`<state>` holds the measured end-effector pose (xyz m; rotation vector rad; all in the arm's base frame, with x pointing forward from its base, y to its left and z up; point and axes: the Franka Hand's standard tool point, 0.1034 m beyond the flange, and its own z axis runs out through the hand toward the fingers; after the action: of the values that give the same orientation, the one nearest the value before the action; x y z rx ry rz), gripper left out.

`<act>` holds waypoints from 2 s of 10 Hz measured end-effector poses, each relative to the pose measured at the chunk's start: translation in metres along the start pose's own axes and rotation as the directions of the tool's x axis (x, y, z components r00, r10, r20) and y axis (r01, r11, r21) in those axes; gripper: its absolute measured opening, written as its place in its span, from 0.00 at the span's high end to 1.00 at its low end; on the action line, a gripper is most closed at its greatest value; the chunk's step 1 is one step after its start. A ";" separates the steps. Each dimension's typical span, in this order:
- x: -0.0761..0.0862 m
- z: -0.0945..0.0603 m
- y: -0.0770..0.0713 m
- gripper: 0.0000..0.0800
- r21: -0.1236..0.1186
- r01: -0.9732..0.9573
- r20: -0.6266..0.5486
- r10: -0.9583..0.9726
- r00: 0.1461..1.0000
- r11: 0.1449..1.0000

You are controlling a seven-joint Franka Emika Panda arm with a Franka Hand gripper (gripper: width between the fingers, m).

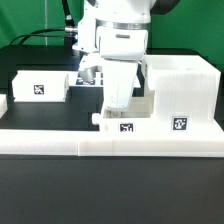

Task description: Assemble drawer

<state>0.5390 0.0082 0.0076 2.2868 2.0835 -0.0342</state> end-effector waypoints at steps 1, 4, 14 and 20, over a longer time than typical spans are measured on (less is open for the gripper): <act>0.002 0.000 0.000 0.94 0.000 -0.020 0.001 0.020 1.000 1.000; -0.005 0.000 0.000 0.94 0.006 -0.037 0.002 0.037 0.999 0.999; -0.003 0.000 0.000 0.94 -0.001 -0.013 0.015 0.013 1.000 1.000; -0.001 0.000 0.001 0.94 -0.026 -0.011 0.006 0.011 1.000 1.000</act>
Offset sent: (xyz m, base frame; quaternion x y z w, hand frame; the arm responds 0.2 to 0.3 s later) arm 0.0000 0.0000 0.0000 0.0000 0.0000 0.0000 1.0000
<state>0.5401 0.0071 0.0076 2.2803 2.0561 -0.0137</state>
